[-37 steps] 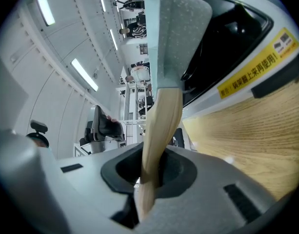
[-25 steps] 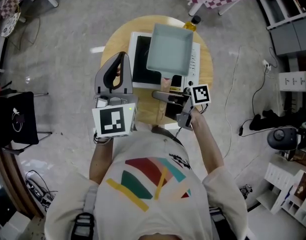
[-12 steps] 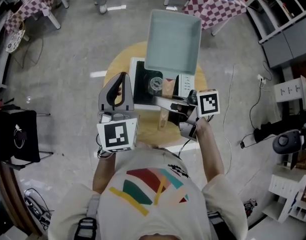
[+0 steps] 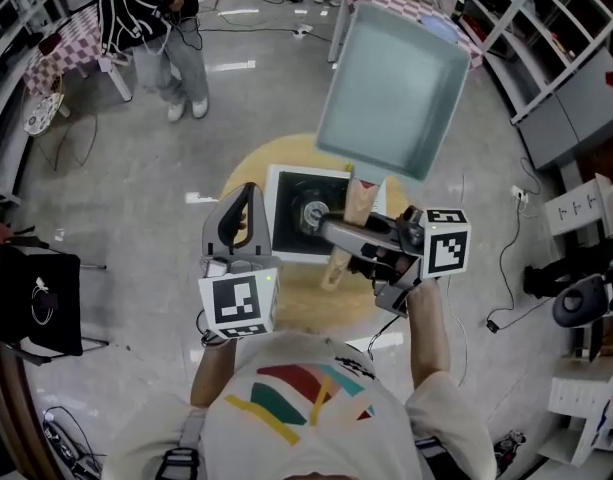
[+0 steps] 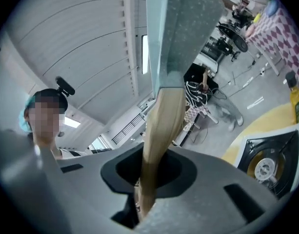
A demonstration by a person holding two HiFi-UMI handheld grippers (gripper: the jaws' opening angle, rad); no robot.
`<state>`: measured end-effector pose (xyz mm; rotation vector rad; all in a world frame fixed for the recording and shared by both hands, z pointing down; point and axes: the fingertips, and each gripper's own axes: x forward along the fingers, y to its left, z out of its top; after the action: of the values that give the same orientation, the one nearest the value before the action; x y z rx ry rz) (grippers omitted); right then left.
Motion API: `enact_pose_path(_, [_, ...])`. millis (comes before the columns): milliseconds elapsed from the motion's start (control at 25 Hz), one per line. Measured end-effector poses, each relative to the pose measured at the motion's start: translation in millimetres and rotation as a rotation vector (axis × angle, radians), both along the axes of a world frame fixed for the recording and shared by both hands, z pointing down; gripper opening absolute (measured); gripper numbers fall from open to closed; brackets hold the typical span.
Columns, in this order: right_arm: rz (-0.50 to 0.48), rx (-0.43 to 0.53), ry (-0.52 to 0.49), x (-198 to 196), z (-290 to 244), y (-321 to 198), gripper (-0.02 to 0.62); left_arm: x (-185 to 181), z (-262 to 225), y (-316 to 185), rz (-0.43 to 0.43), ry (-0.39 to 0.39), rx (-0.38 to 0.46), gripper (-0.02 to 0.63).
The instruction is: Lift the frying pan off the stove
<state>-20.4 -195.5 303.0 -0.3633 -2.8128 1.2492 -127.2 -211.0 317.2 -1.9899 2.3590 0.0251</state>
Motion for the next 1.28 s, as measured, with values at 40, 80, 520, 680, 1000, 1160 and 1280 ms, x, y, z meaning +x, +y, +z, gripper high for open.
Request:
enact_pose_path(40, [0.006, 0.022, -0.002, 2, -5, 1, 0.037, 1, -1, 1, 0.004, 0.005, -0.001, 0.005])
enact_pose_path(80, [0.011, 0.042, -0.005, 4, -10, 3, 0.037, 3, -3, 1, 0.009, 0.011, -0.002, 0.005])
enact_pose_path(520, [-0.008, 0.1, -0.032, 12, -23, 34, 0.038, 19, -16, 7, 0.056, 0.029, 0.025, 0.005])
enact_pose_path(680, [-0.003, 0.128, -0.003, 14, -24, 41, 0.038, 15, -22, 11, 0.051, 0.031, 0.028, 0.005])
enact_pose_path(1000, [-0.011, 0.157, 0.014, 19, -30, 48, 0.038, 20, -32, 12, 0.06, 0.036, 0.042, 0.005])
enact_pose_path(1160, [-0.022, 0.152, 0.015, 18, -31, 52, 0.039, 21, -36, 11, 0.068, 0.035, 0.044, 0.005])
enact_pose_path(1280, [-0.03, 0.147, 0.013, 17, -33, 53, 0.041, 21, -39, 11, 0.069, 0.034, 0.044, 0.005])
